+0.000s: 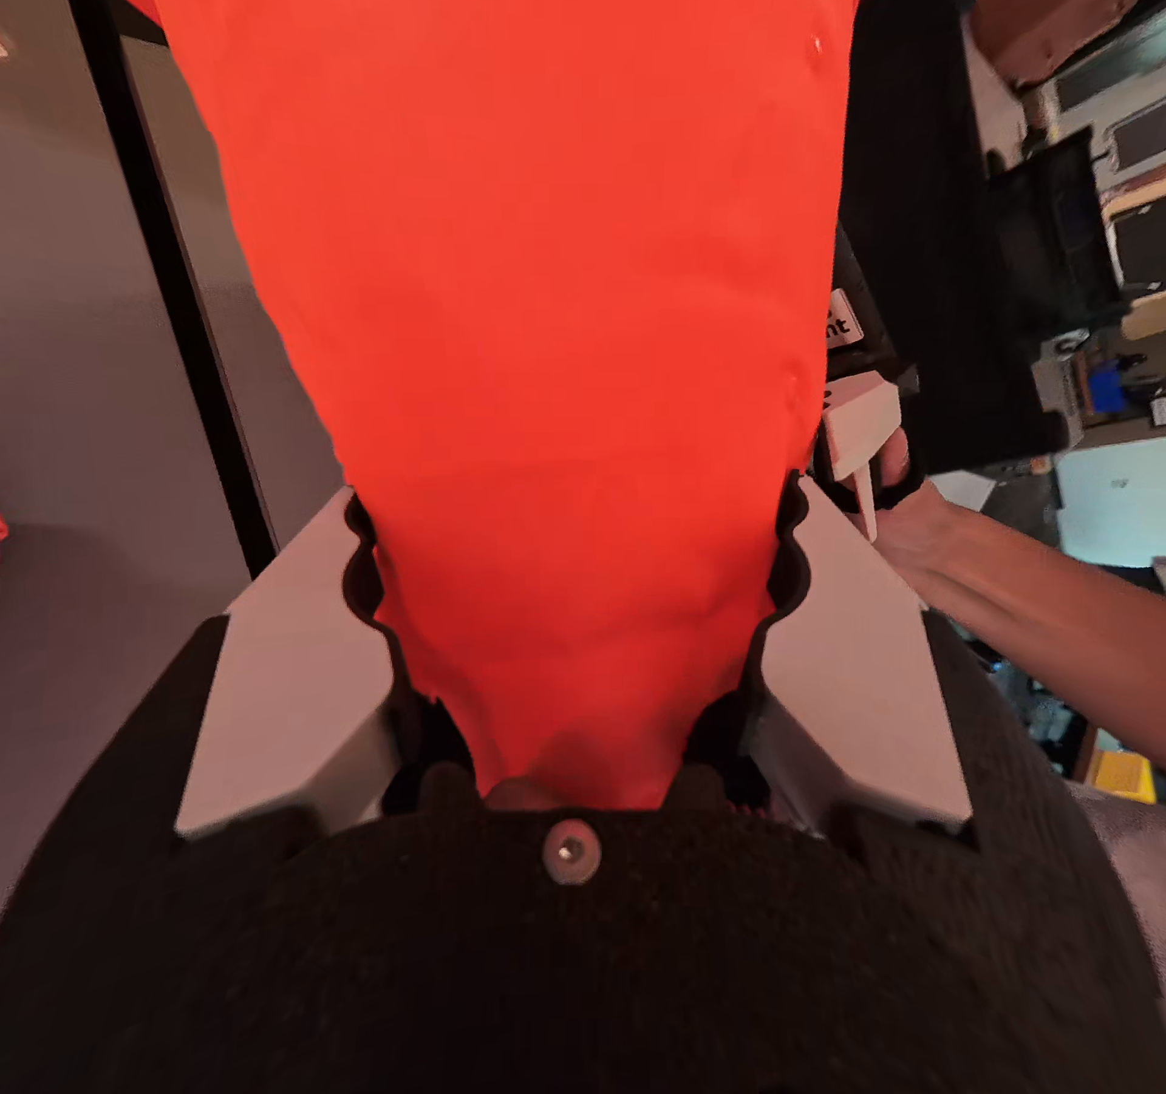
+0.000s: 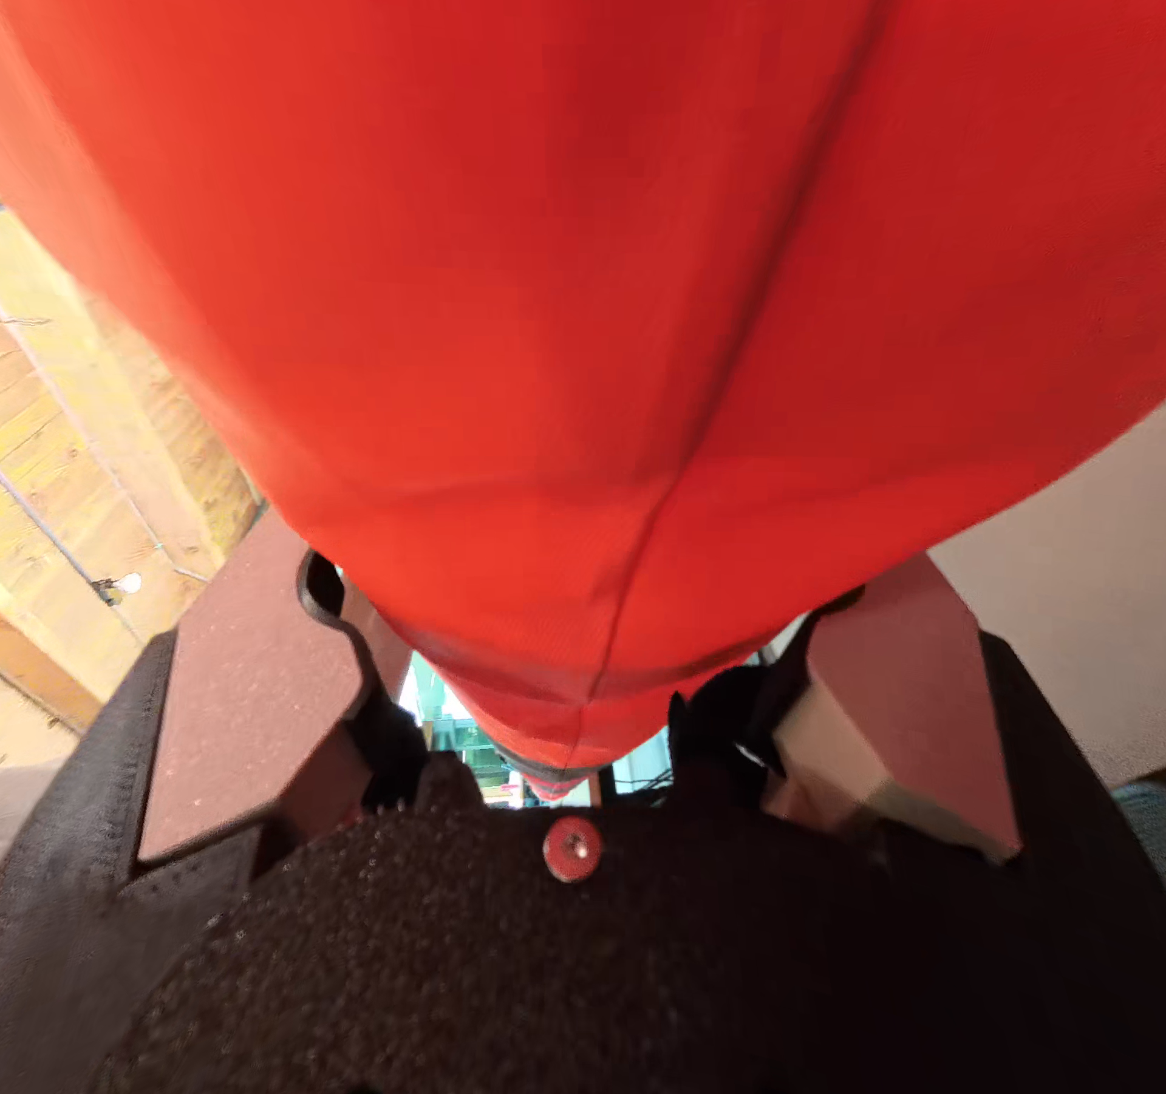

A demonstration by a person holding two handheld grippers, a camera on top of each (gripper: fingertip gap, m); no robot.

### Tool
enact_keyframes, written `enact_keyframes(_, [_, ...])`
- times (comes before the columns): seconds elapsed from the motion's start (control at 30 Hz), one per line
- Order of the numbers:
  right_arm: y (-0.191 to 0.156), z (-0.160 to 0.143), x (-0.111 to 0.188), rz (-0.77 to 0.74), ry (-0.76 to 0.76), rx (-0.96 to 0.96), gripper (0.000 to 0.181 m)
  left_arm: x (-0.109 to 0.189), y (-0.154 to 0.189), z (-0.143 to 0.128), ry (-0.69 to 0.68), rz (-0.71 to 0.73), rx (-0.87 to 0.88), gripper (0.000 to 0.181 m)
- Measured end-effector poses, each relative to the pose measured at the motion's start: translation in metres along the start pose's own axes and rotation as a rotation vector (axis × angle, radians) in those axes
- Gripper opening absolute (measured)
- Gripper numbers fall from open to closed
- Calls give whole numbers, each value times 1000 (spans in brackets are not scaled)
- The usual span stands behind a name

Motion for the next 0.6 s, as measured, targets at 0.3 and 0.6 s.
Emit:
enact_keyframes(0.3, [79,69,-14,-265,9,-7,152,-74,-81,12,41,-142,170,127])
enact_keyframes(0.6, [98,80,-12,-274,8,-3,155,-97,-96,17,-58,-90,17,139])
Point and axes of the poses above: each gripper's, where its closed fingertips meet, x back along the fingers, z out of its top, y = z × x across the jaws, the point moved 1 cm from there along x, back along the fingers, and after that the axes turned 9 degrees about z, right-handed, at the moved point
